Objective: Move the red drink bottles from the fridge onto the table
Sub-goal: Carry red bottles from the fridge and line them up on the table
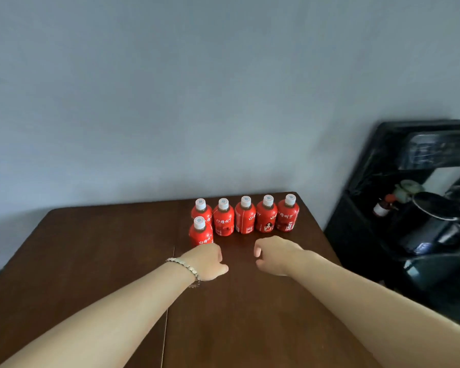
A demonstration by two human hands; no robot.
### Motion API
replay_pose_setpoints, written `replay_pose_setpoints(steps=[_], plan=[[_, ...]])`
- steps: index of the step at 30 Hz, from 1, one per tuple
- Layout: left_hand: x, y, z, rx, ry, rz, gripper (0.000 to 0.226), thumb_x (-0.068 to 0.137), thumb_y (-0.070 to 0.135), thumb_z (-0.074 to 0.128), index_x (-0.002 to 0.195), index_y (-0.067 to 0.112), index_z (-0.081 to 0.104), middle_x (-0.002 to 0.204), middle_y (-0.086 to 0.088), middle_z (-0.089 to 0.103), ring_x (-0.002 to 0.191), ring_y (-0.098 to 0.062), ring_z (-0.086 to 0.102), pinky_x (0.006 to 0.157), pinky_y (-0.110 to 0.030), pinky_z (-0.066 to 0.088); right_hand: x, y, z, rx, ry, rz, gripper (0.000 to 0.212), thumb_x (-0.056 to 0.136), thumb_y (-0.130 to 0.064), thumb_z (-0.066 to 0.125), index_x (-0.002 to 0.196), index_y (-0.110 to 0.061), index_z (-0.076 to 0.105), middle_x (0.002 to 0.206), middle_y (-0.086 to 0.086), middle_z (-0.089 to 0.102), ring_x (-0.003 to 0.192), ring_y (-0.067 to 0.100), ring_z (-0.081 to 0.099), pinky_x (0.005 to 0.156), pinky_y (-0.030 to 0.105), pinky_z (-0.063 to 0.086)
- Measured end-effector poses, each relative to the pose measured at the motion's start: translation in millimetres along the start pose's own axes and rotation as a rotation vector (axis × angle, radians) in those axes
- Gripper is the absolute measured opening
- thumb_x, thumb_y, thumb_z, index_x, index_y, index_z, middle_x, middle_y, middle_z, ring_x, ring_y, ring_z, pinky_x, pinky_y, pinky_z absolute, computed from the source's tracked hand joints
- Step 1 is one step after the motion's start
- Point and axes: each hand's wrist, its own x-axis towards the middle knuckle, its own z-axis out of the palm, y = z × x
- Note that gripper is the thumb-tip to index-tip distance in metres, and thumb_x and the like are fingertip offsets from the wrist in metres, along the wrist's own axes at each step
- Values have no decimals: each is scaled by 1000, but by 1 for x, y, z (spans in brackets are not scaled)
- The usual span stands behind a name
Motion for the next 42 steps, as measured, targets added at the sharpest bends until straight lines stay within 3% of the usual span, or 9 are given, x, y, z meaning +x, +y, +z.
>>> replay_pose_setpoints(steps=[3,7,11,16,20,23,27,35,42], plan=[[-33,25,-4,77,48,107,17,91,32,51,86,16,51,84,-5,52,76,-20,51,71,-29,42,-57,-8,0,18,66,95,31,93,-25,49,123,-21,53,125,3,55,109,24,58,81,32,47],[-89,85,4,190,107,299,27,93,36,50,108,15,59,107,-2,62,97,-21,61,82,-32,49,-150,0,15,27,169,222,30,93,-27,48,122,-21,54,121,3,59,108,23,59,82,32,48],[-137,155,28,323,142,520,26,94,35,46,110,17,57,110,-2,62,98,-22,61,73,-30,44,-245,24,29,54,222,367,30,94,-26,46,122,-19,55,122,2,59,110,24,57,82,32,46],[-213,274,75,466,169,825,34,91,38,47,115,17,56,121,-3,60,112,-26,57,89,-34,45,-394,73,51,64,272,630,33,95,-23,44,118,-8,61,120,9,62,110,31,58,89,38,50],[-305,384,138,535,141,1090,35,89,41,49,111,16,59,119,-3,61,111,-26,57,89,-34,45,-545,112,85,60,364,903,31,96,-21,44,120,-10,60,104,5,61,113,29,56,88,34,47],[-373,446,188,524,108,1253,31,88,39,50,105,15,62,114,-5,64,106,-25,59,85,-31,46,-644,128,114,132,420,1105,30,93,-26,48,118,-15,61,120,5,62,113,27,58,90,32,48],[-505,532,283,535,58,1479,30,89,37,50,106,14,62,116,-7,63,106,-27,59,85,-31,46,-817,142,182,184,426,1373,28,91,-24,50,115,-16,62,120,5,63,110,26,59,89,32,51],[-723,654,425,562,-19,1819,29,88,33,50,101,12,63,109,-6,64,100,-27,61,78,-28,46,-1082,118,273,327,440,1770,26,91,-29,53,109,-16,65,113,4,66,100,24,62,85,36,52],[-906,726,552,566,-146,2143,26,90,28,48,100,8,62,103,-6,66,95,-26,63,76,-30,51,-1270,82,343,395,427,2128,25,90,-24,49,110,-16,62,119,3,60,107,26,59,83,34,47]])
